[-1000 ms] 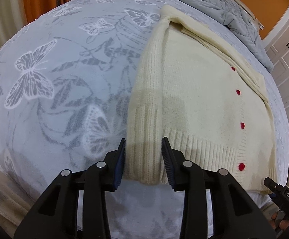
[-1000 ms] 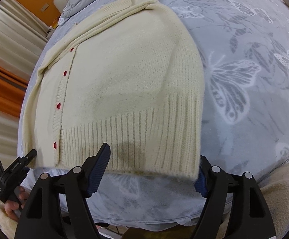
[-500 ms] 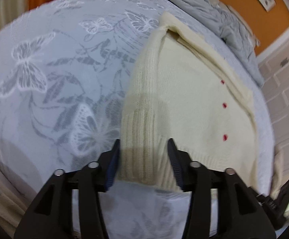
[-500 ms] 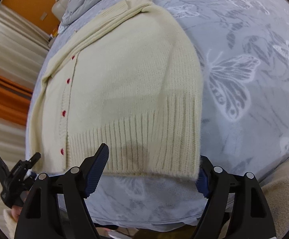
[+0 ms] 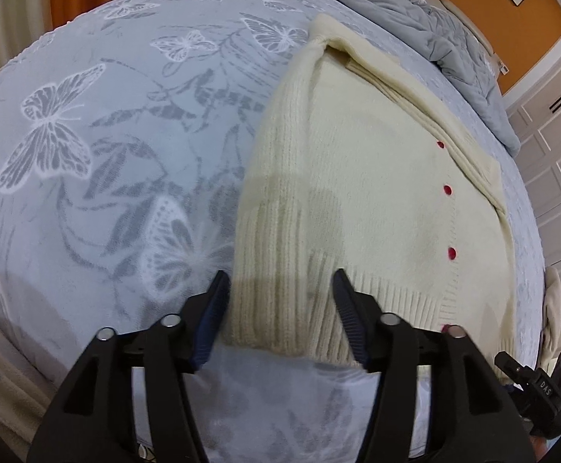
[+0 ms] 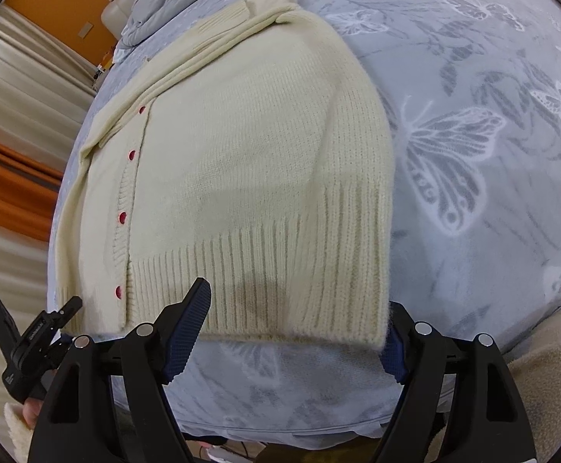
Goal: Fold small clothes
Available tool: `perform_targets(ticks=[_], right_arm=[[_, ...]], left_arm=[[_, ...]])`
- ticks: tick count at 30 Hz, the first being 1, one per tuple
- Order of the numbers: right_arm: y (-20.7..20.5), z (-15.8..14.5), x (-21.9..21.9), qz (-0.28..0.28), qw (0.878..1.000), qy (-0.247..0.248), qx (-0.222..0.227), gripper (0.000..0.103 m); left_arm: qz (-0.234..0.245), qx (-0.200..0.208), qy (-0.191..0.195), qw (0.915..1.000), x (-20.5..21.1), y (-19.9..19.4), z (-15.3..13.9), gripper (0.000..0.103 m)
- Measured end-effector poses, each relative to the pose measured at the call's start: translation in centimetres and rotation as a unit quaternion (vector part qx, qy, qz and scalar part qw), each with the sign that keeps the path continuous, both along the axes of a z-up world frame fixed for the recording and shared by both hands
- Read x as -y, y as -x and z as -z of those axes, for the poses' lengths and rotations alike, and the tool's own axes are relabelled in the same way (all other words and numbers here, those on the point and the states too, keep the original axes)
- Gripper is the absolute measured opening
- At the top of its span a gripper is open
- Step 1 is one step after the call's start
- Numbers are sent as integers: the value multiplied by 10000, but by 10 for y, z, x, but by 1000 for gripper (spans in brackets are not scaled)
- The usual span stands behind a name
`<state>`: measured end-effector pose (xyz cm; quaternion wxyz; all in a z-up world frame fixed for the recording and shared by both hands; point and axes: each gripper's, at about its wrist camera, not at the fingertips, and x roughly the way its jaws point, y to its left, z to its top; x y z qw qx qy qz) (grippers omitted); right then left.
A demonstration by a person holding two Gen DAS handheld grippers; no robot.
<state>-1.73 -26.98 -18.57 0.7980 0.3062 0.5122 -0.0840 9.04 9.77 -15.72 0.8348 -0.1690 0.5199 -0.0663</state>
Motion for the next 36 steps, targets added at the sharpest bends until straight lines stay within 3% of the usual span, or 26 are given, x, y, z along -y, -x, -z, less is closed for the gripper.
perform_targets(ticks=[3,6,25,26,27,28,29,30,32,36], right_arm=[[-1,-1,-4,-83,9999,124,-37,80],[-2,0,-5,-97,9998,144,-34,81],[-4,0,-9,-124,9998,174,-3,87],[-4,0,-9,-122,9998,172,10,81],[-3,-1,-8,-94,9997,204,27,54],[-2,-2,-7,-88,9998,188,79,27],[-2,1,-3,-105,9998,-46,131,8],[0,3,0,-34,9996,-228,170,7],[1,-3,1,-2,9992,-229,335,7],[8,-28,-1,-91,9968,-183,777,7]], left_arm=[[-97,40,-201,9997,3,2,0,84],[-168,64,-340,9993,3,3,3,86],[-145,95,-337,9993,4,3,3,89],[-134,96,-301,9994,4,3,2,85],[-84,125,-128,9998,2,2,1,59],[24,90,80,9999,0,0,2,41],[53,-3,133,9999,-1,-3,2,22],[15,-60,236,9997,-6,-5,3,15],[-136,-122,568,9982,-17,-6,2,14],[-110,169,979,9950,-28,0,-24,12]])
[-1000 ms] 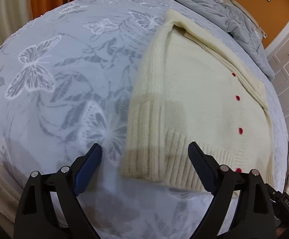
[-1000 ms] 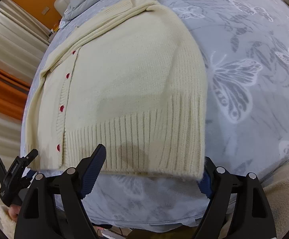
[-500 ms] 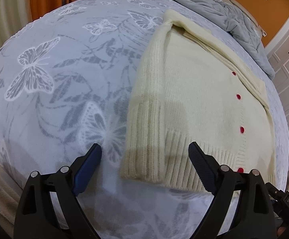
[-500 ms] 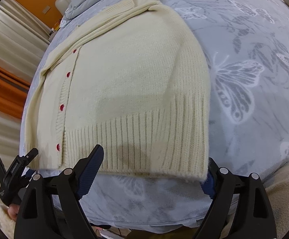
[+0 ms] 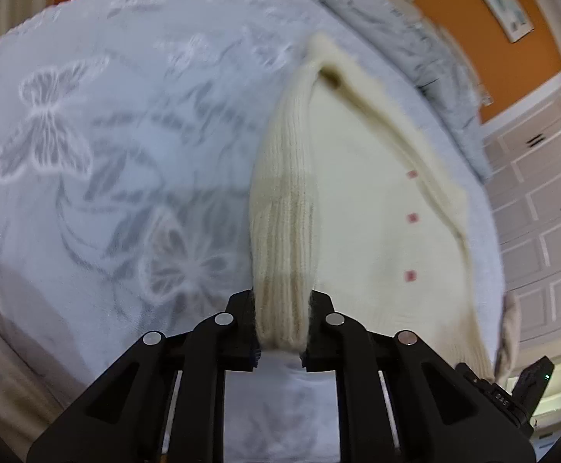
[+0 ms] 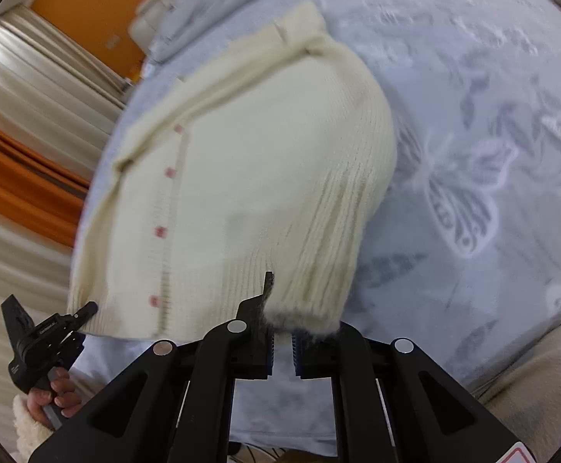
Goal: Fold small clothes
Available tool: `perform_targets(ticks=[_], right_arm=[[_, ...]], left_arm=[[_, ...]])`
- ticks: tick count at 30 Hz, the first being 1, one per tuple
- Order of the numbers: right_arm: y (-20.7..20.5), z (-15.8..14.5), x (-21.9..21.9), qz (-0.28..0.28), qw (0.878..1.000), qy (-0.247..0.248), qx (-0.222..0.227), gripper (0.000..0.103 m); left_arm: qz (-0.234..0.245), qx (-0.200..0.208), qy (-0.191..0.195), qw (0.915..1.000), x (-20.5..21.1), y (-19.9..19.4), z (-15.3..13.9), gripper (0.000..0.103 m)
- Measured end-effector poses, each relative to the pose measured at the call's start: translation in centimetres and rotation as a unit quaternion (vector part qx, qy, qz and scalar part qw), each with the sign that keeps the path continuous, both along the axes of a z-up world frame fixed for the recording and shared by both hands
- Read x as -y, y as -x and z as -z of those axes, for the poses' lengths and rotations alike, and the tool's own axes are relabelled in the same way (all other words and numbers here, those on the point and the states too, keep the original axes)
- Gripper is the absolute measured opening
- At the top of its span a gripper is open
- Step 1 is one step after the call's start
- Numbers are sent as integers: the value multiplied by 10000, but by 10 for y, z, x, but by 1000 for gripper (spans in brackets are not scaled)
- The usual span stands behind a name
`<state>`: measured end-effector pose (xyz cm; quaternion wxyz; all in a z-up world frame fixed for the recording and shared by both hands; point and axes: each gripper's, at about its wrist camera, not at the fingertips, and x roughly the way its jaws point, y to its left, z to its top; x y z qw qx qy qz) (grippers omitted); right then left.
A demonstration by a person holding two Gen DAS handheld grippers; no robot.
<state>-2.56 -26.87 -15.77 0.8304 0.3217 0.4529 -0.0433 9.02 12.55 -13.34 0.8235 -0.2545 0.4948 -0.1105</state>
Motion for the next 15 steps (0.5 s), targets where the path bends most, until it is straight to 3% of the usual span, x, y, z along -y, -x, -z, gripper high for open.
perform_targets(ticks=[7,12,15], right_arm=[[52,-59,17,-51,9964,-586,612,6],[97,-81,-4,-595,9963,-336,522,6],[134,-85,-33,-1235,9908,213,513,6]], left_arm=[[375,433,212,9981,-15,41,-47,12],[690,408,223,9965,-26,98,-60,11],[967,370,211,9944,-31,140,-69,11]])
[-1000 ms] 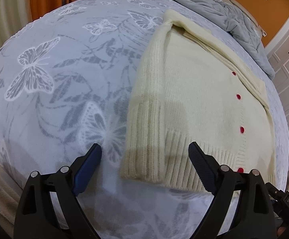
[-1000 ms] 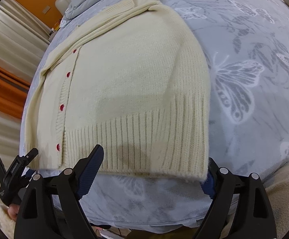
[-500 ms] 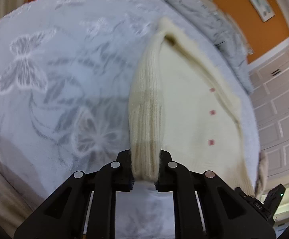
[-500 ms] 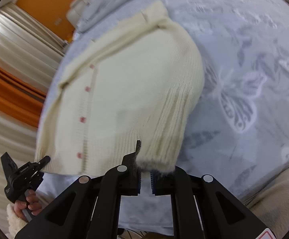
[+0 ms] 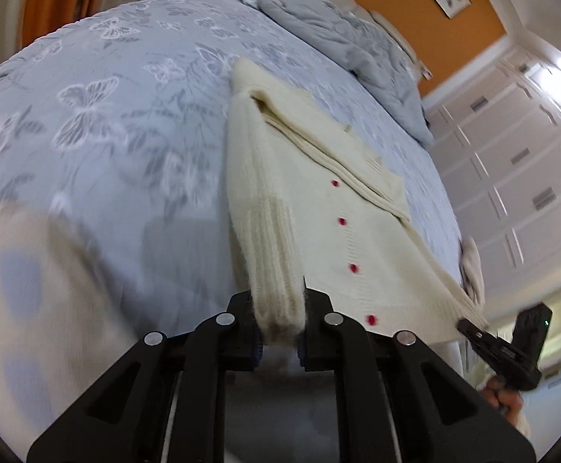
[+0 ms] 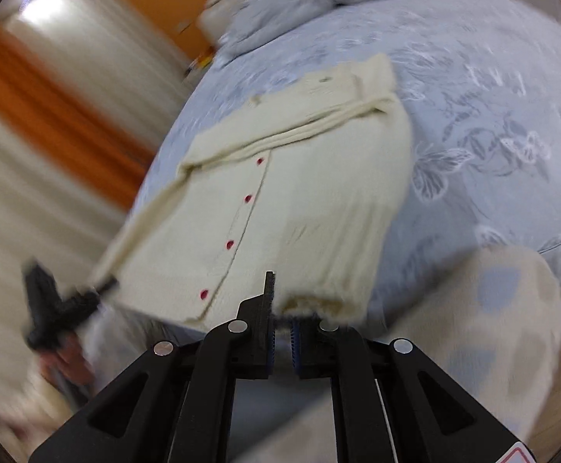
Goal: Fold small clothes
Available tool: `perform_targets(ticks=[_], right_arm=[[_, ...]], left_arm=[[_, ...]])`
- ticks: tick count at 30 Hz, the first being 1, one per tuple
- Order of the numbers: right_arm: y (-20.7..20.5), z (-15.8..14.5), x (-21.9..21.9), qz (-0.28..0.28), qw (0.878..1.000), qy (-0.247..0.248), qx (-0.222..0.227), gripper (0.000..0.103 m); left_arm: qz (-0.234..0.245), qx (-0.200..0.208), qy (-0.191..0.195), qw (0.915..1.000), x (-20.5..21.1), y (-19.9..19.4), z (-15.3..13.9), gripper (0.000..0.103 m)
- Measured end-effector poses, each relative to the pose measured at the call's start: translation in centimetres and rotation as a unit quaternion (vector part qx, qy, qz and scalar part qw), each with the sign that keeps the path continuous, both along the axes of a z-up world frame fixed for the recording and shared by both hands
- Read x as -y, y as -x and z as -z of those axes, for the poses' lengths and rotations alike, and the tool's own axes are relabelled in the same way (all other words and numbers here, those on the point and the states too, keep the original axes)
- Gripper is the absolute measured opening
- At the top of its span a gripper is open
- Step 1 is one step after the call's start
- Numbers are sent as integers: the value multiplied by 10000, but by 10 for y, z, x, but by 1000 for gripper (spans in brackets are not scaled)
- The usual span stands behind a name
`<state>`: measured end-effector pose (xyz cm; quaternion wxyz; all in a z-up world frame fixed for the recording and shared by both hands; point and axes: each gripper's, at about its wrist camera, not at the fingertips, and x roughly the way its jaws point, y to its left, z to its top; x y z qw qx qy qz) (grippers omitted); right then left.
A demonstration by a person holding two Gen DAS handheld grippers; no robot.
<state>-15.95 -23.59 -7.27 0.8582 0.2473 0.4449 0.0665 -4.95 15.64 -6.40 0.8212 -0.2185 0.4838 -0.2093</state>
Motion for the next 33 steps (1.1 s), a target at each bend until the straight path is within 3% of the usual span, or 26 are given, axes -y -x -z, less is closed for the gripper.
perform_targets(ticks=[4,9,12,14,17,19,20,21,23,25,26,29,31,33], right_arm=[[43,5,-20,-672,9977,55,-109,7],[74,-33,-1,-277,9988,-272,286,6],[56,-62,23,111,9961,-476,736,6],[25,-78,40,259,9931,-463,1042,6],[-44,-86,58,435,9900,-206,1329,7],[-91,-75,66,549,9902,57,1286,8],[-115,-66,69,820,9882,323,1254,21],[-134,-54,71,940,9876,418,1190,46],[-163,-25,76,1393,9848,650,808,60],[-168,-5,83,1786,9806,600,537,60],[-163,4,86,1869,9802,446,481,63],[-149,20,91,1844,9798,685,346,69],[-152,30,97,1736,9796,991,184,69],[-157,38,105,1747,9801,945,60,69]], left_arm=[[365,-10,-239,9990,-2,47,-11,11],[191,151,-10,9997,-21,56,-49,11],[276,588,-116,9978,-10,26,-86,12],[367,857,-225,9954,5,-9,-100,12],[398,1201,-694,9895,38,-80,-105,12],[185,1242,-938,9876,57,-126,-95,16],[131,1162,-958,9885,63,-144,-86,19],[37,909,-902,9918,70,-172,-66,45],[-582,324,-1283,9895,76,-206,-24,86],[-1036,183,-1692,9799,71,-214,1,83],[-1118,139,-1704,9789,66,-212,9,83],[-1082,89,-1347,9849,47,-201,19,87],[-987,192,-1375,9854,44,-203,19,87],[-819,286,-1444,9857,49,-215,23,89]])
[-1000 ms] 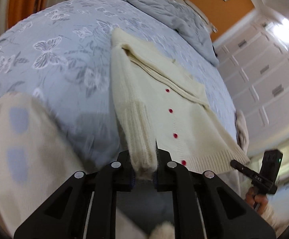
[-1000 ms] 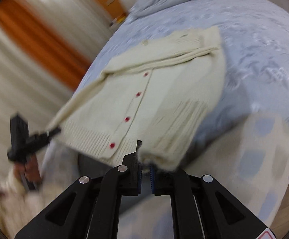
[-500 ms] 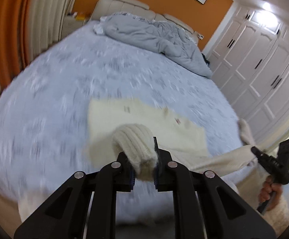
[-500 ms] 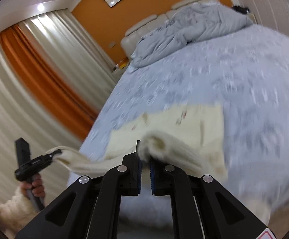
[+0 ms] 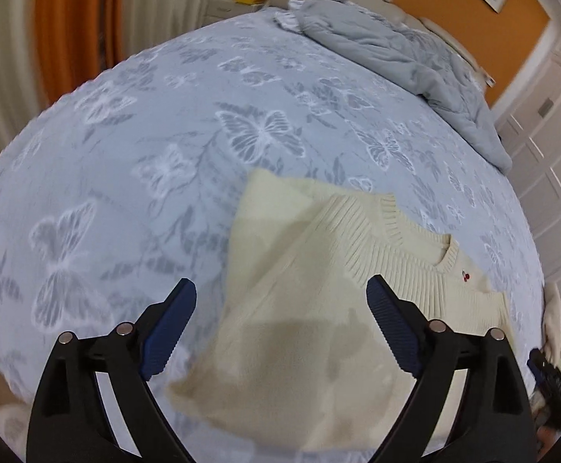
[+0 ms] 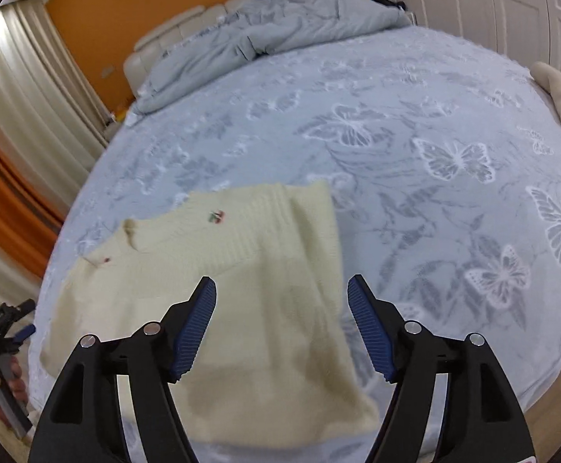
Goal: Fold small clothes
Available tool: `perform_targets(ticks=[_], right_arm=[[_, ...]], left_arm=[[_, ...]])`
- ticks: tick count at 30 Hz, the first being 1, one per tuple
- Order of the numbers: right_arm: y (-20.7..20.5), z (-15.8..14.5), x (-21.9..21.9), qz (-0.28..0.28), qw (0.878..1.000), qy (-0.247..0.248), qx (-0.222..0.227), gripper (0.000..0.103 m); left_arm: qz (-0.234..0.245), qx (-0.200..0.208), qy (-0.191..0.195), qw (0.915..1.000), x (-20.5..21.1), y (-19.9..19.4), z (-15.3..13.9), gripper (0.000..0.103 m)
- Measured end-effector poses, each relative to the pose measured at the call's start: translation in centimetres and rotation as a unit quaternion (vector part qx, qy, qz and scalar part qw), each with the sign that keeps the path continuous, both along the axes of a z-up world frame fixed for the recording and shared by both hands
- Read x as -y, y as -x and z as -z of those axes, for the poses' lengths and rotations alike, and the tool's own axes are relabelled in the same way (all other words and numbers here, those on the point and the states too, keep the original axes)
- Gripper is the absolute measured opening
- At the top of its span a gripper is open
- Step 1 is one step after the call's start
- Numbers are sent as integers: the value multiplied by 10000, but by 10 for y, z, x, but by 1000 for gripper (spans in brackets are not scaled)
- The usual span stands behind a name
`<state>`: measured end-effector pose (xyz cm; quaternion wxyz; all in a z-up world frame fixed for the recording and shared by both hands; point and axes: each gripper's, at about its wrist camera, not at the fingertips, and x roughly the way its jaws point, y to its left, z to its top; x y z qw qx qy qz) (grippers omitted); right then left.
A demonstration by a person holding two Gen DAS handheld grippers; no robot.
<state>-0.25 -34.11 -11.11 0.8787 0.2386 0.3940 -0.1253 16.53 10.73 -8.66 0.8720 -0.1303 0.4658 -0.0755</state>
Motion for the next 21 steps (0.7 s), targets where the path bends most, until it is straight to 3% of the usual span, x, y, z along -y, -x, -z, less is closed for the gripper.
perform_targets(ticks=[5,7,8,9,10,11,13,17,19,21], right_arm=[[-34,17,13,344,9972,-650,-112,69],[-48,27,12,343,9958,-825,-211,69],[-57,35,6,239,9954,-861,-340,62],[-66,44,-1,24,9948,-867,-541,15],[-69,47,-5,-87,9945,-804,-670,10],[-71,46,-11,-196,9947,-656,-768,9],[-62,21,-17,-297,9970,-674,-237,8],[-53,-49,-19,-352,9955,-421,767,8],[-70,-49,-8,-243,9956,-502,750,8],[-94,-17,2,-194,9979,-541,285,9]], left_arm=[[445,-515,-132,9976,33,-40,28,88],[425,-736,-24,9964,37,-50,43,65],[365,-933,31,9950,37,-55,52,40],[323,-1104,235,9931,35,-59,57,25],[276,-1117,433,9924,32,-58,55,20],[215,-1000,615,9929,29,-55,45,17],[315,-593,896,9937,26,-45,13,16],[480,-31,871,9950,27,-49,-37,16],[363,-29,682,9970,29,-69,-37,16],[259,-391,417,9980,34,-93,-9,19]])
